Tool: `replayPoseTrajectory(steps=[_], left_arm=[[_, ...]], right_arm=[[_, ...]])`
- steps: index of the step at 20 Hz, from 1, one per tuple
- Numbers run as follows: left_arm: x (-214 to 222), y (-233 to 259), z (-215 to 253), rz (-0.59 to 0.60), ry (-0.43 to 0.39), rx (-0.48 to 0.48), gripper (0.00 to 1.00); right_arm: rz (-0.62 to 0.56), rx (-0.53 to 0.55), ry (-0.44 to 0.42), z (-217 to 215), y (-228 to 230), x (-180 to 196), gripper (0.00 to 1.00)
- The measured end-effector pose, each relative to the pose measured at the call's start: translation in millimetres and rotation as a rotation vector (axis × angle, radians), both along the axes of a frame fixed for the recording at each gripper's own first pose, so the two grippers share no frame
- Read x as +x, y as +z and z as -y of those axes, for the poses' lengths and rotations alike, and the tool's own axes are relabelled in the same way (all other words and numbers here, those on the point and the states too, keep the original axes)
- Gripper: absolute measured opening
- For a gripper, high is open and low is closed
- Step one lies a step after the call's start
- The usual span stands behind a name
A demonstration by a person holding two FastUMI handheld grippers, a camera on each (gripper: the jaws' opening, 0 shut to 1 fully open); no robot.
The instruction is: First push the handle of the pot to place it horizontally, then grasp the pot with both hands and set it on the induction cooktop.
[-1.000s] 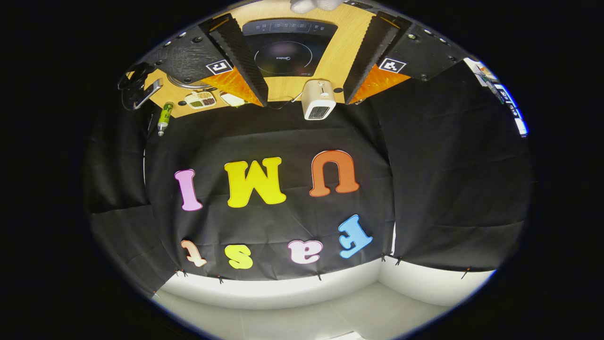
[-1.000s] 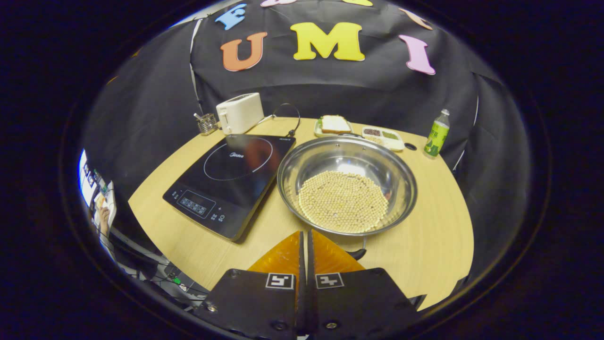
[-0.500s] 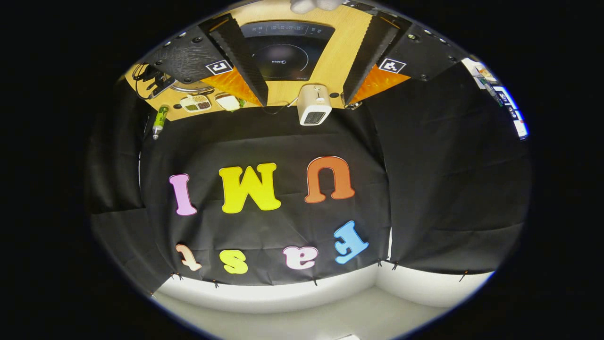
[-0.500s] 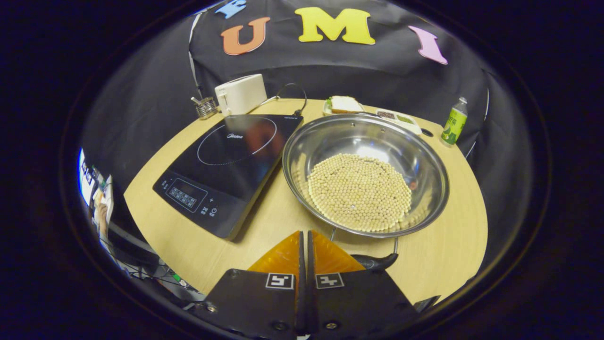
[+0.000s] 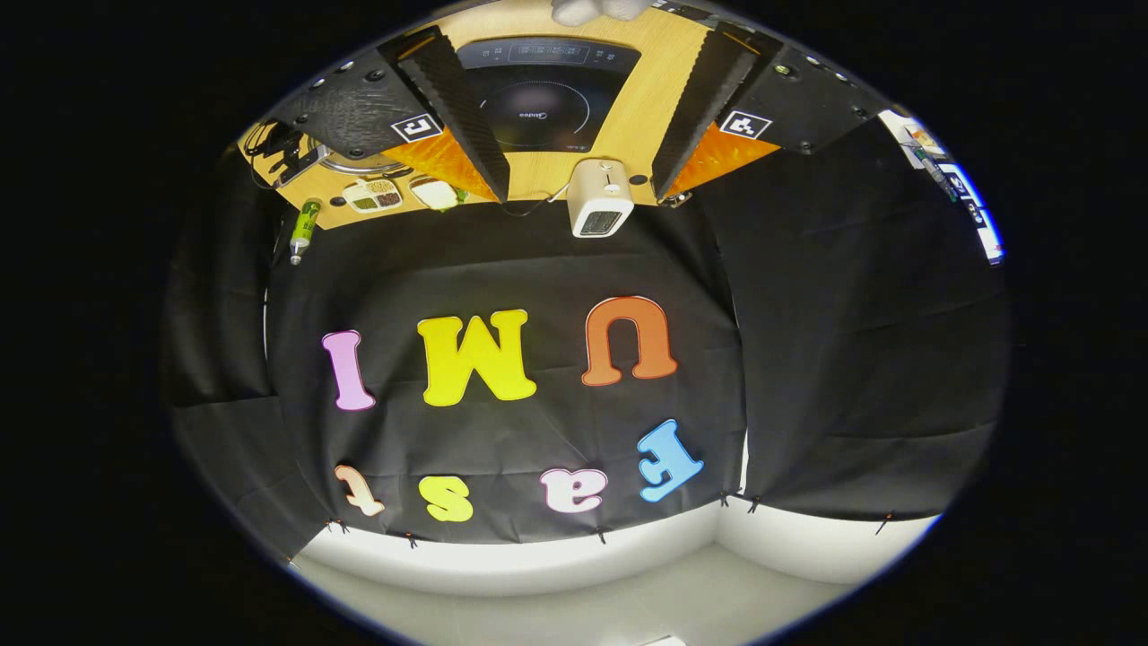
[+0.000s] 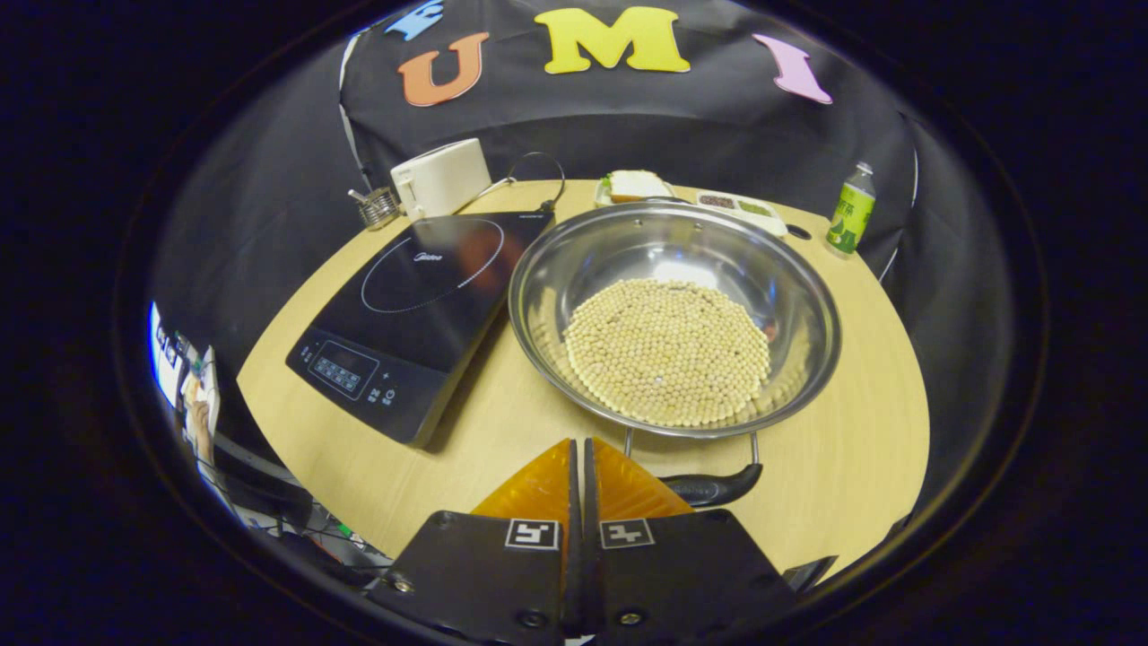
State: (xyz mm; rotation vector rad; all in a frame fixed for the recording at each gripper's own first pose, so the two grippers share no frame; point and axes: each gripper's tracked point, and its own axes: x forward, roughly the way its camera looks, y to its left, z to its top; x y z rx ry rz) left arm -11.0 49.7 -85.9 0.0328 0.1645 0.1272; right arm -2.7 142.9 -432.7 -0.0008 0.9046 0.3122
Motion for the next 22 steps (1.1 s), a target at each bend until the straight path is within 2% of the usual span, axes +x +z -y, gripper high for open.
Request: replayPoseTrajectory(steps=[10, 11, 16, 18, 19, 22], left_arm=[[9.8, -1.4, 18.7, -0.003, -0.023, -0.001, 0.96], [11.1, -1.3, 21.2, -0.004, -0.026, 0.000, 0.96], [16.0, -3.4, 31.1, -0.008, -0.027, -0.006, 0.96], [17.1, -3.7, 34.5, -0.009, -0.025, -0.006, 0.96], [18.5, -4.5, 36.6, -0.011, -0.023, -0.007, 0.96], [20.5, -5.2, 42.4, -0.015, -0.018, -0.008, 0.96]], right_arm=[[0.004, -0.059, -0.070, 69.2, -4.6, 5.7, 0.00], [0.005, -0.067, -0.074, 76.8, -4.7, 7.6, 0.04], [0.005, -0.088, -0.097, 108.3, -4.7, 13.5, 0.04], [0.007, -0.095, -0.099, 120.4, -4.6, 16.2, 0.00], [0.005, -0.099, -0.104, 126.6, -5.6, 18.2, 0.04], [0.008, -0.111, -0.116, 145.9, -4.7, 26.6, 0.04]])
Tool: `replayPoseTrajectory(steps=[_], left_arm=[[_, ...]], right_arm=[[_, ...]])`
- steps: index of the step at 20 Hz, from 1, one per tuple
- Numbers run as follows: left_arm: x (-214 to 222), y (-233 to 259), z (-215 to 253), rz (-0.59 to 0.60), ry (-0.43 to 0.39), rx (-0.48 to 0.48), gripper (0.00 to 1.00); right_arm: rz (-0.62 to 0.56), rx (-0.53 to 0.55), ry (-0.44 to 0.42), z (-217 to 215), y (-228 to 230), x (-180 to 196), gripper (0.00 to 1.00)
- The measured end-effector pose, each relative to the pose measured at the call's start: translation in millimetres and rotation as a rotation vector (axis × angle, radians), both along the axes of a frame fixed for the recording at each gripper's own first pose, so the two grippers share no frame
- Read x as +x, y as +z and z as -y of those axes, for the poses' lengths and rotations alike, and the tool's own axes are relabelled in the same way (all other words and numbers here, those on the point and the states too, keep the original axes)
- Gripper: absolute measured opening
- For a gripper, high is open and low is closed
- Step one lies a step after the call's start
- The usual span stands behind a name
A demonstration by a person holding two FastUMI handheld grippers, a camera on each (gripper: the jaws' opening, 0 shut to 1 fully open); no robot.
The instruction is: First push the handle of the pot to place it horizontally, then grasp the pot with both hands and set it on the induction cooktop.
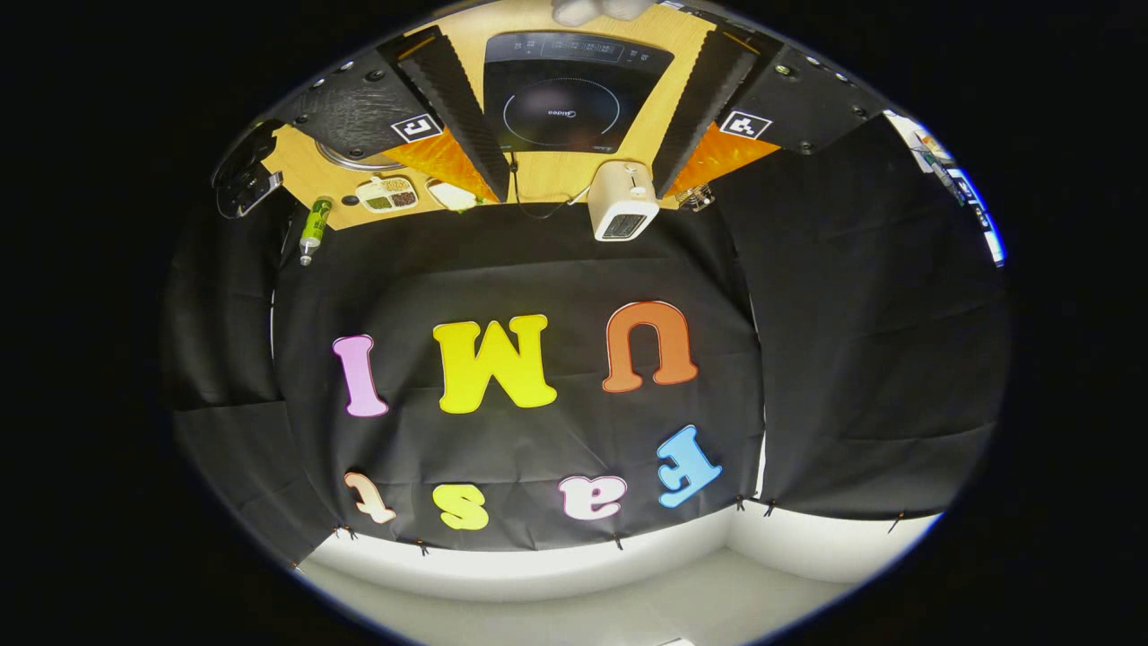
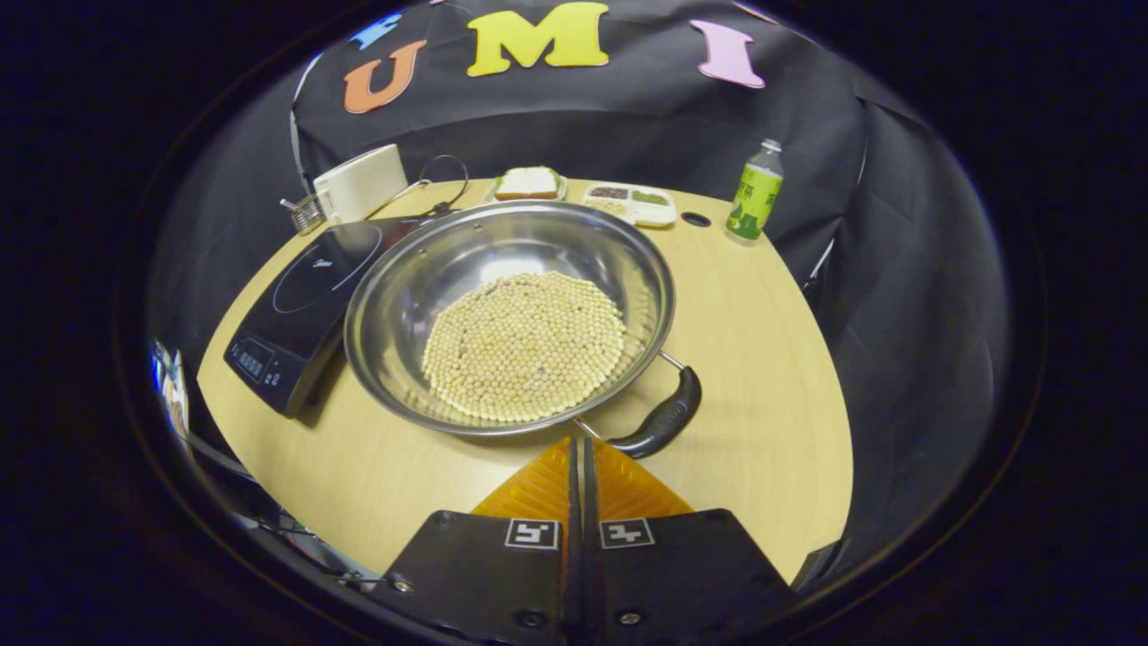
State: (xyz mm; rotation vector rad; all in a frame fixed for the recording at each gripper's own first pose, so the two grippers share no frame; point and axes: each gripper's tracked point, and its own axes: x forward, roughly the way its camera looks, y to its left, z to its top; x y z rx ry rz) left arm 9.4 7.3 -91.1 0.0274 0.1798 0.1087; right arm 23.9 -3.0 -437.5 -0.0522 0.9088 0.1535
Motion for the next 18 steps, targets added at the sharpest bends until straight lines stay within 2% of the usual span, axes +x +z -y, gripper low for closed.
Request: replayPoseTrajectory(steps=[7, 8, 10, 11, 12, 13, 15, 18], left_arm=[[6.5, -1.9, 14.5, -0.009, 0.016, 0.001, 0.96], [6.3, -2.6, 16.1, -0.010, 0.019, 0.001, 0.96], [6.8, -3.2, 19.2, -0.012, 0.026, 0.002, 0.96], [7.3, -3.7, 20.7, -0.015, 0.029, 0.002, 0.96], [9.0, -4.1, 22.3, -0.016, 0.033, 0.001, 0.96], [9.0, -4.3, 23.2, -0.018, 0.037, 0.001, 0.96], [7.3, -5.1, 24.6, -0.022, 0.047, -0.001, 0.96], [8.1, -6.7, 28.6, -0.027, 0.056, 0.000, 0.96]], right_arm=[[0.010, -0.035, 0.014, 33.4, 3.0, 19.9, 0.04], [0.014, -0.045, 0.024, 37.2, 2.9, 22.7, 0.00], [0.025, -0.072, 0.047, 46.3, 4.6, 29.3, 0.00], [0.027, -0.086, 0.056, 52.0, 4.8, 32.4, 0.04], [0.026, -0.093, 0.061, 57.7, 5.0, 35.8, 0.00], [0.023, -0.091, 0.064, 62.5, 4.2, 39.0, 0.04], [0.019, -0.082, 0.062, 67.8, 3.7, 45.0, 0.00], [0.021, -0.082, 0.083, 67.3, 4.7, 45.7, 0.04]])
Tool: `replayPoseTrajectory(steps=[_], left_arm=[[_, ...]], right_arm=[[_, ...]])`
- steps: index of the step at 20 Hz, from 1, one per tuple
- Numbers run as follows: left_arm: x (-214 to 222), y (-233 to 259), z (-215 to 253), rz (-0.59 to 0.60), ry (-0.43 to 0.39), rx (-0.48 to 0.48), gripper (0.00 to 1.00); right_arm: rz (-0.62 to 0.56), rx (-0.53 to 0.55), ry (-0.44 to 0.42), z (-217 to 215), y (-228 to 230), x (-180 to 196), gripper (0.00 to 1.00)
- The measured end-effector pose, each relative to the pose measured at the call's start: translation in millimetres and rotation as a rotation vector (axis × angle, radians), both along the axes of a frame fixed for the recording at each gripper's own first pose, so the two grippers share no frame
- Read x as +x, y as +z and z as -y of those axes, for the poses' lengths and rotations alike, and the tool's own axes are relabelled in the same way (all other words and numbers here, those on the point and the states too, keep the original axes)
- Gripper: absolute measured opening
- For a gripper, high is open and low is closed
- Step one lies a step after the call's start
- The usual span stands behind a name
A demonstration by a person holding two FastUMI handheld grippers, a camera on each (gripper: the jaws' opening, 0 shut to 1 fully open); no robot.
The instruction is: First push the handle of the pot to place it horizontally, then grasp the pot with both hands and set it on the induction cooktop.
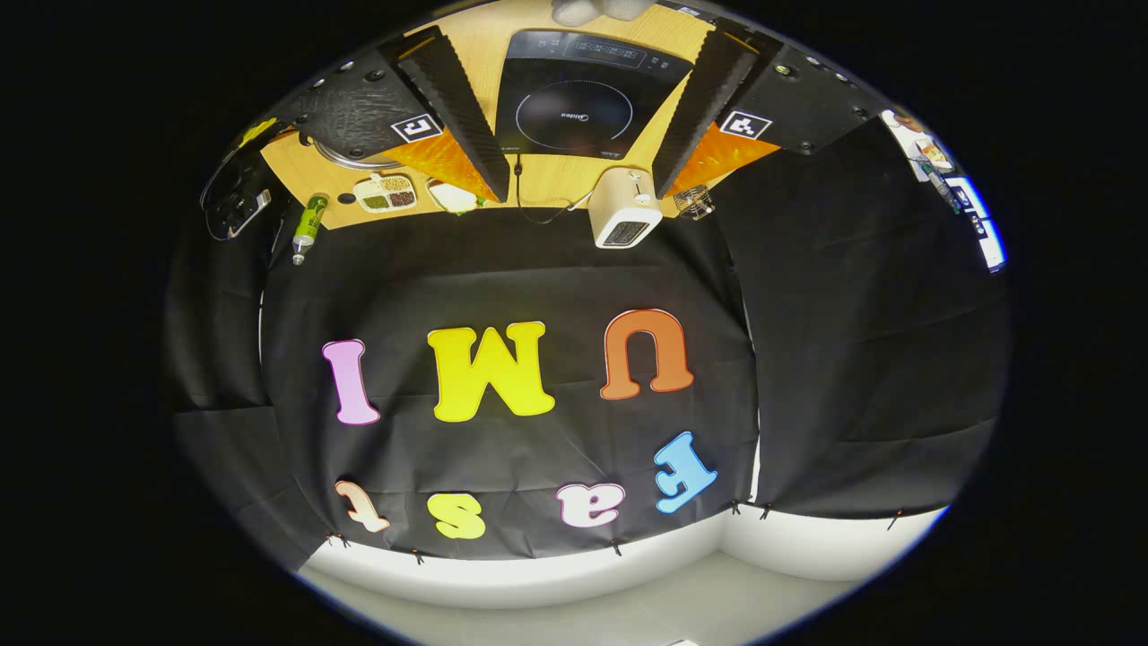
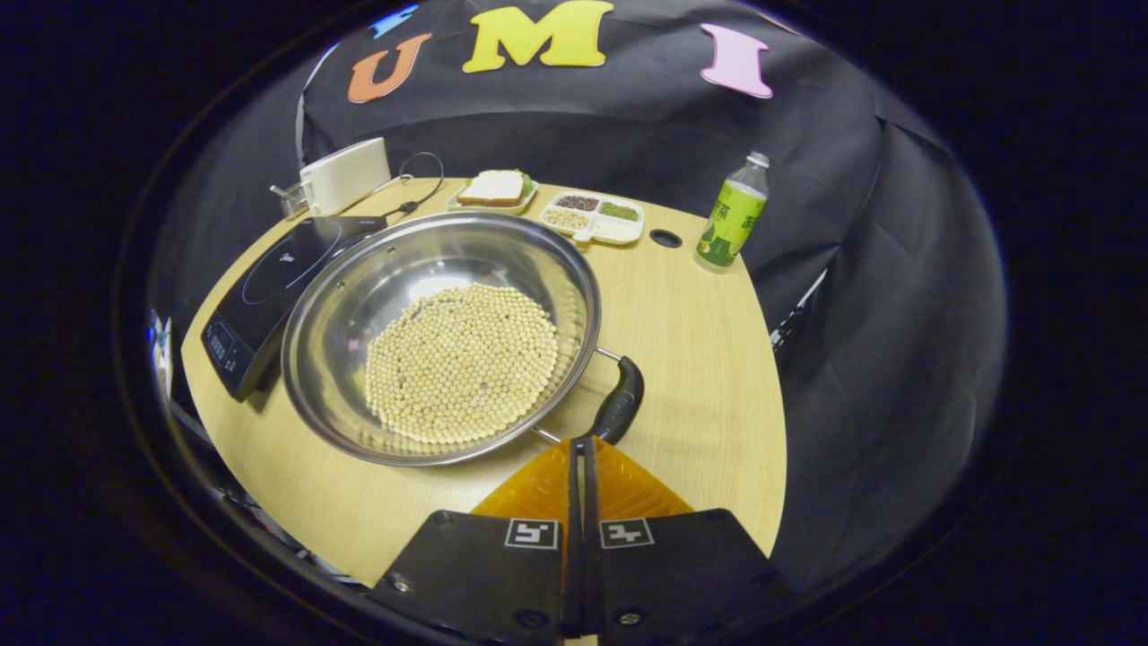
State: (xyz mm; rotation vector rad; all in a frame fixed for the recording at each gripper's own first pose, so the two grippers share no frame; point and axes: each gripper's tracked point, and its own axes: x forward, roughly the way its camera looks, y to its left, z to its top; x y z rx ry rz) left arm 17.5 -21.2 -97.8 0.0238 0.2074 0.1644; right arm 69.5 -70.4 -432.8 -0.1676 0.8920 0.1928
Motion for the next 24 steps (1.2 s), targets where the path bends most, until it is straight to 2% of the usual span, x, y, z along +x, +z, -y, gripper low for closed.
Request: replayPoseTrajectory(steps=[13, 17, 20, 23, 24], left_arm=[[4.8, -7.2, 7.6, -0.022, 0.020, 0.010, 0.96], [8.2, -11.3, 12.3, -0.028, 0.010, 0.007, 0.96], [10.1, -11.2, 19.8, -0.023, -0.017, -0.015, 0.96], [10.9, 0.3, 23.7, 0.031, -0.043, -0.049, 0.96], [13.1, 3.9, 24.1, 0.058, -0.049, -0.052, 0.96]], right_arm=[[0.035, -0.029, 0.031, 17.3, -3.0, 35.1, 0.04], [0.041, -0.022, 0.021, 19.1, -2.9, 40.3, 0.01], [0.037, -0.013, 0.032, 16.2, -0.5, 36.3, 0.04], [0.150, -0.003, 0.017, 18.4, 31.6, 35.9, 0.04], [0.204, 0.028, 0.022, 14.2, 49.8, 34.9, 0.08]])
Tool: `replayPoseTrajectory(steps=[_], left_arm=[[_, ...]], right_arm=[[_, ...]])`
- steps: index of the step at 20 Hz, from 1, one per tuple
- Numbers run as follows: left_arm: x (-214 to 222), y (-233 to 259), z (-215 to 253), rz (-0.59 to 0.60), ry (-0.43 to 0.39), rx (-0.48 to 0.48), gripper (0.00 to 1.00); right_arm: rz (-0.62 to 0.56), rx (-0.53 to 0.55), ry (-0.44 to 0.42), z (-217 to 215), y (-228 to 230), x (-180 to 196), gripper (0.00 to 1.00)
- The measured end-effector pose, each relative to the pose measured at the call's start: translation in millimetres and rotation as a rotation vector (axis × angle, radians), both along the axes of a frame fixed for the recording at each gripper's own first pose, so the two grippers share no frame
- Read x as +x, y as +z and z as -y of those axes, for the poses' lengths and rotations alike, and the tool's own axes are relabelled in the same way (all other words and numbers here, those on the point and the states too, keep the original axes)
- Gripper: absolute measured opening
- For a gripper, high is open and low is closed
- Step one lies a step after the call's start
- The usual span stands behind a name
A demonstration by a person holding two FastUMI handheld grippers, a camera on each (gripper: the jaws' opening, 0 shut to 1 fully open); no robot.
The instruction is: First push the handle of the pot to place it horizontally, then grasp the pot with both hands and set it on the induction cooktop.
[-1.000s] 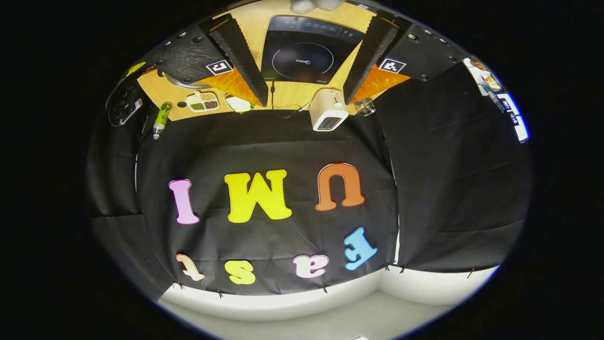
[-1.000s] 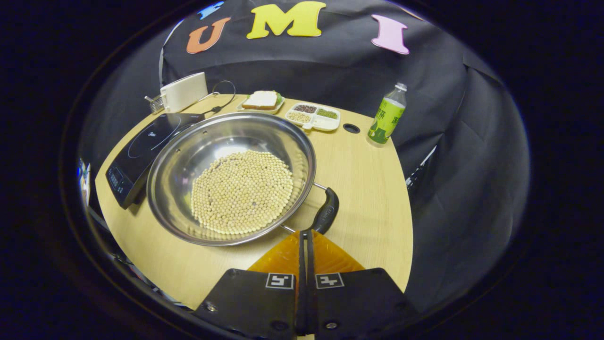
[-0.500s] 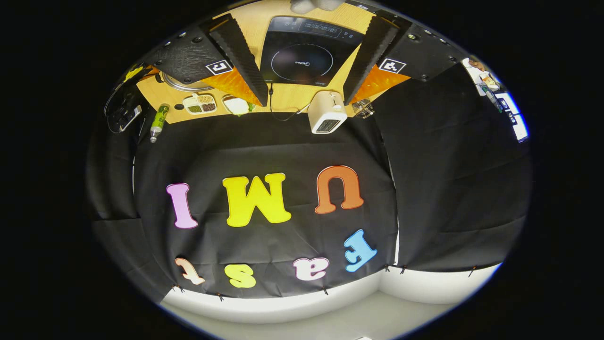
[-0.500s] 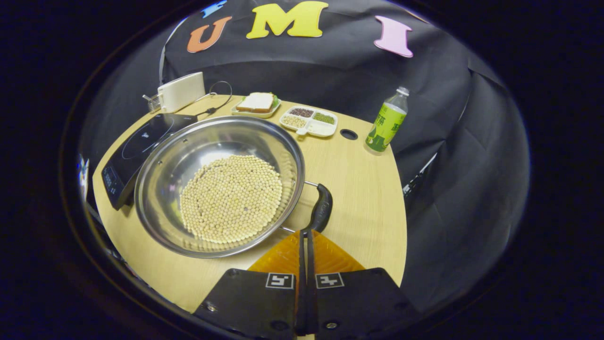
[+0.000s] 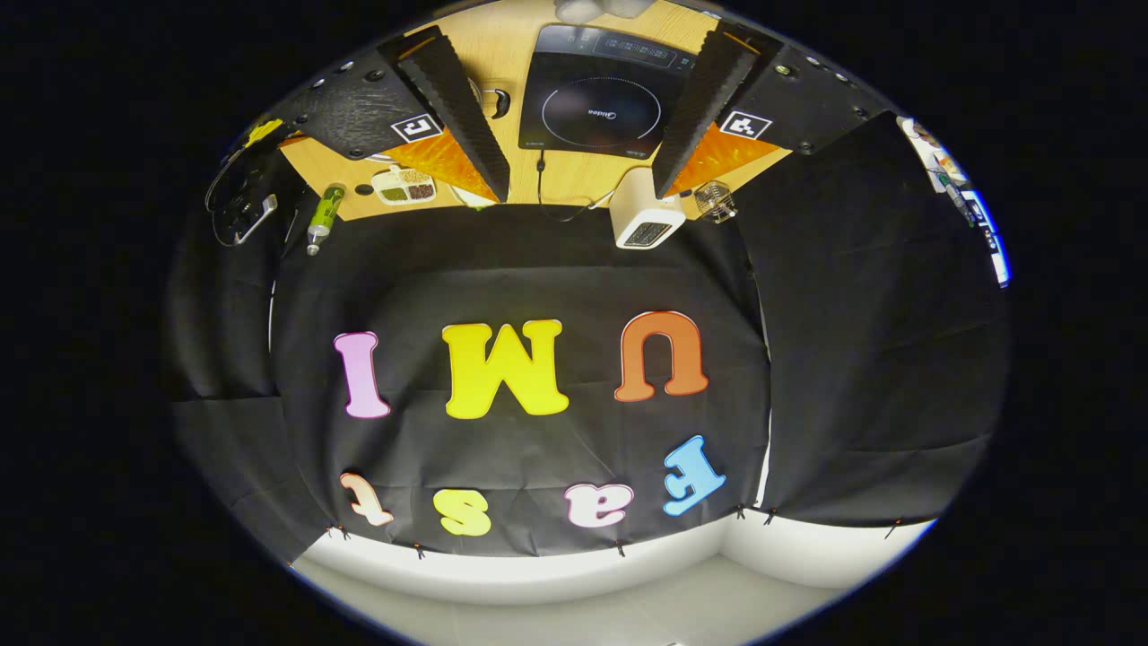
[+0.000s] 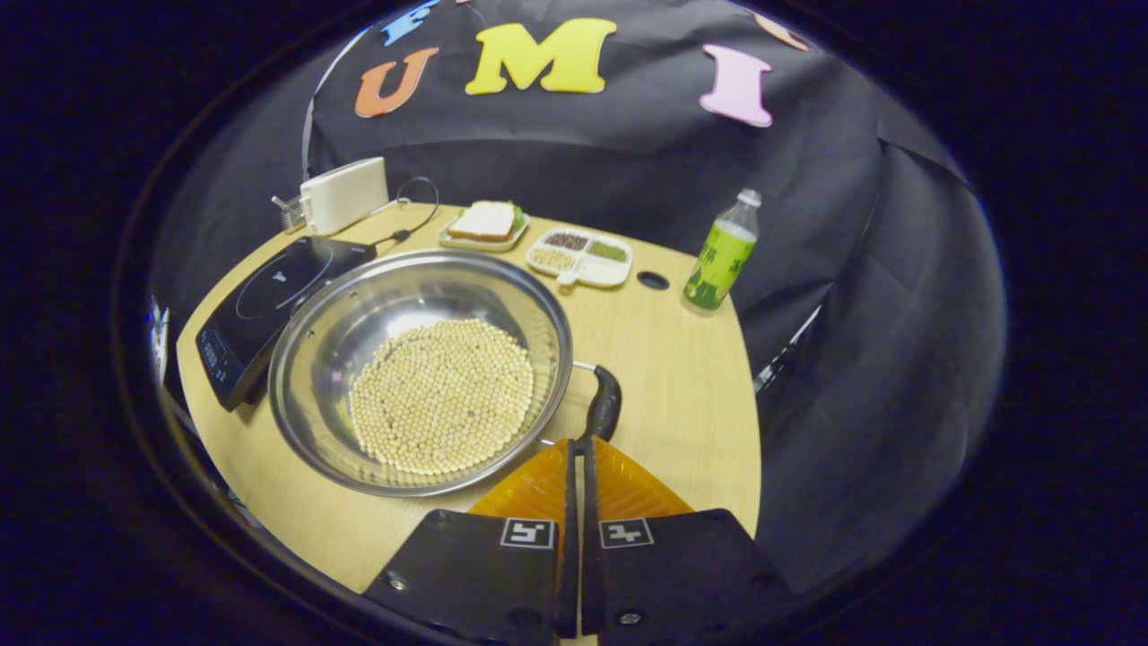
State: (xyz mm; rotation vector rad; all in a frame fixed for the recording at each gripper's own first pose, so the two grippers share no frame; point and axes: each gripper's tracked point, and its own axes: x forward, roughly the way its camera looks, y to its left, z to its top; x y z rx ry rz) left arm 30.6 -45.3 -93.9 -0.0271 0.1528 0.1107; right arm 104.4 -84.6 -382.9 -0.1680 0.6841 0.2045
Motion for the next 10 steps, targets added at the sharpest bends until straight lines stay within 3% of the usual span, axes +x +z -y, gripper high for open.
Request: replayPoseTrajectory(steps=[1, 5, 10], left_arm=[[1.3, 2.1, -0.5, 0.021, -0.001, -0.004, 0.96], [8.3, -11.9, 2.6, 0.009, -0.008, -0.019, 0.96], [33.4, -67.4, 33.5, -0.077, -0.061, -0.057, 0.96]], right_arm=[[0.057, 0.032, -0.002, -2.2, 18.0, -0.7, 0.13], [0.182, 0.035, -0.023, 4.1, 71.7, -6.5, 1.00], [0.175, 0.039, -0.061, 13.0, 81.4, -5.4, 1.00]])
